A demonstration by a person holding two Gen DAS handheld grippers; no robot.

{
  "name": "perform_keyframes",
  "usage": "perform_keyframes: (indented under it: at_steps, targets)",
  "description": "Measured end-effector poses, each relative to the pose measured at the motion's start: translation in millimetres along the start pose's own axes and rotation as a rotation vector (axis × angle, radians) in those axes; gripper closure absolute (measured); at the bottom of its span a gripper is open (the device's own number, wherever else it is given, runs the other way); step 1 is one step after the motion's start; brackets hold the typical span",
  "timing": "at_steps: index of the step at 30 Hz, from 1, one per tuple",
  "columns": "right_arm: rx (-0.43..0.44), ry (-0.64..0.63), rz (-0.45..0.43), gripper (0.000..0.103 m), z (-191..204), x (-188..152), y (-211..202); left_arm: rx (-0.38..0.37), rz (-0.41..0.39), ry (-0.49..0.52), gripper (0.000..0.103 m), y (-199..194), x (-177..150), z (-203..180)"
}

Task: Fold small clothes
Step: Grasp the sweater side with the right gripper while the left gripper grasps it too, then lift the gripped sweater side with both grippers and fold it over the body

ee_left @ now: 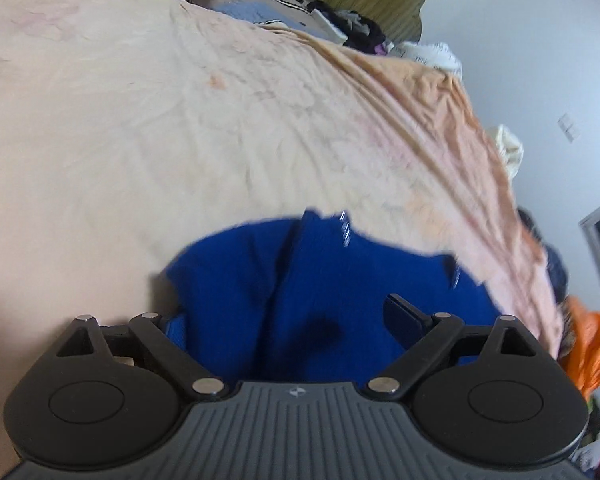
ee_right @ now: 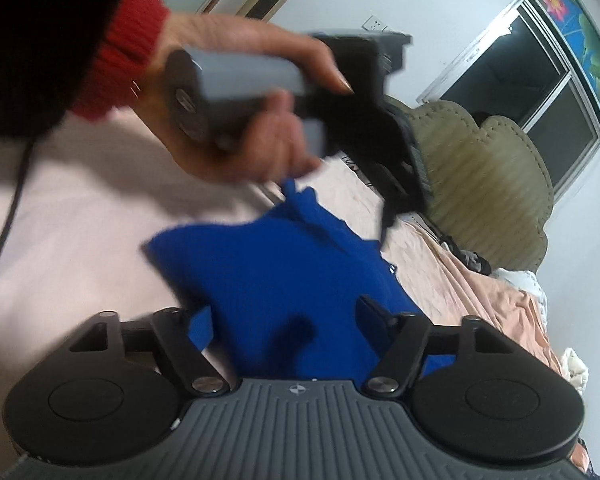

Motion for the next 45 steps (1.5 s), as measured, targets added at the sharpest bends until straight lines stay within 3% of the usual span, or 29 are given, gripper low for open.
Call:
perform_keyframes:
  at_steps: [3,5,7,9,10,16,20,27,35,45]
  targets:
    - [0.009,0.007,0.000,0.046,-1,7,15,-0.012,-0.003,0.016,0.010,14,11,-8]
    - [0.025,0.006,0.001,0.065,-1,10,20,0.021,-0.013,0.048,0.020,21,14,-16]
    - [0.053,0.007,0.005,0.083,0,10,22,0.081,-0.014,0.074,0.063,28,16,-21]
    - [0.074,0.022,-0.001,0.087,3,10,22,0.124,-0.002,0.065,0.086,33,18,-19]
    - [0.084,0.029,-0.007,0.097,2,9,21,0.124,0.014,0.042,0.091,35,18,-18]
    - [0.122,0.136,-0.072,0.099,-19,8,3,0.247,-0.036,0.090,0.095,16,14,-47]
    - [0.080,0.199,-0.137,0.099,-46,0,-20,0.341,-0.082,0.131,0.095,-4,18,-85]
    - [-0.029,0.342,-0.202,0.099,-103,-35,-70,0.413,-0.151,0.178,0.095,-16,19,-162]
    - [-0.106,0.543,-0.213,0.099,-172,-103,-101,0.458,-0.160,0.280,0.095,14,-1,-252]
    - [-0.161,0.809,-0.211,0.099,-220,-188,-117,0.484,-0.103,0.441,0.095,84,-42,-336]
Point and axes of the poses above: each gripper's, at about its wrist camera, not at the fingertips, and y roughly the way its jaws point, z to its left, x to its top, the point moved 5 cm from there along y, roughly the way its jaws point, and after that the axes turned 7 degrees about x, right-handed, at the moved point
